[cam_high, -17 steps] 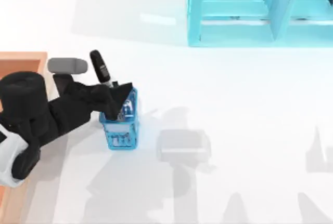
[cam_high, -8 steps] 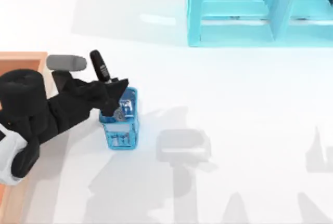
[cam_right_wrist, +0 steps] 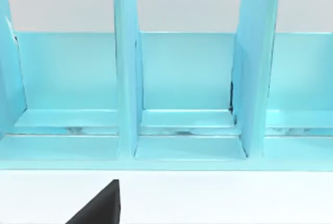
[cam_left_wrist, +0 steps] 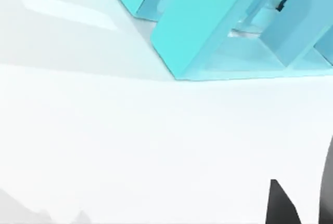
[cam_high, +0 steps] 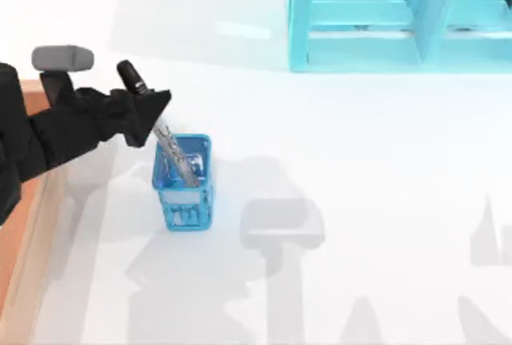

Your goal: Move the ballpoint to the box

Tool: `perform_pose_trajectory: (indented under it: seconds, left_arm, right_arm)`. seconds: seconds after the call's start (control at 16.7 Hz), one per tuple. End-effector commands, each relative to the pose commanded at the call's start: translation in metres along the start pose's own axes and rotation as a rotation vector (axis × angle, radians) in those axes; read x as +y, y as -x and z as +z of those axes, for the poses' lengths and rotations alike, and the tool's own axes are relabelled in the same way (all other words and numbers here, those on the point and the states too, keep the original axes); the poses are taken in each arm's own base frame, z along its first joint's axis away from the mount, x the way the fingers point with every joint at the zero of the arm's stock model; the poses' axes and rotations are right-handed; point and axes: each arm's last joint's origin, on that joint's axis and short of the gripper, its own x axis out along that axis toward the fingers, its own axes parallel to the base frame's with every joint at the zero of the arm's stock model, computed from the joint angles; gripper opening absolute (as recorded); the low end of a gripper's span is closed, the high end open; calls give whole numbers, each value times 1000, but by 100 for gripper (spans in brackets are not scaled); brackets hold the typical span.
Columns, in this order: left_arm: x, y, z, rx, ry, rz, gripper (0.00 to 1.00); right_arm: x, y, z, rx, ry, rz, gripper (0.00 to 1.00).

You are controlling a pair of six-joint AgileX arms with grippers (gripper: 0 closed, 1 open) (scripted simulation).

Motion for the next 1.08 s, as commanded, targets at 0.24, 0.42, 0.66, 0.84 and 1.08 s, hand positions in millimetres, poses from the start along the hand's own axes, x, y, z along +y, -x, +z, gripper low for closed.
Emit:
perform_pose_trajectory:
  seconds: [0.24,0.42,0.66,0.84,1.08]
  left_arm:
    - [10,32,54,-23,-36,-24,0]
    - [13,63,84,-21,-25,-43,0]
    - [12,100,103,1,28,-53,0]
    - [10,115,108,5,40,-53,0]
    - [9,117,109,4,40,-52,0]
  right_arm:
    - [0,0,0,0,0,0,100]
    - [0,0,0,0,0,0,100]
    - [0,0,0,0,0,0,100]
    - [0,0,0,0,0,0,100]
    - [0,0,0,0,0,0,100]
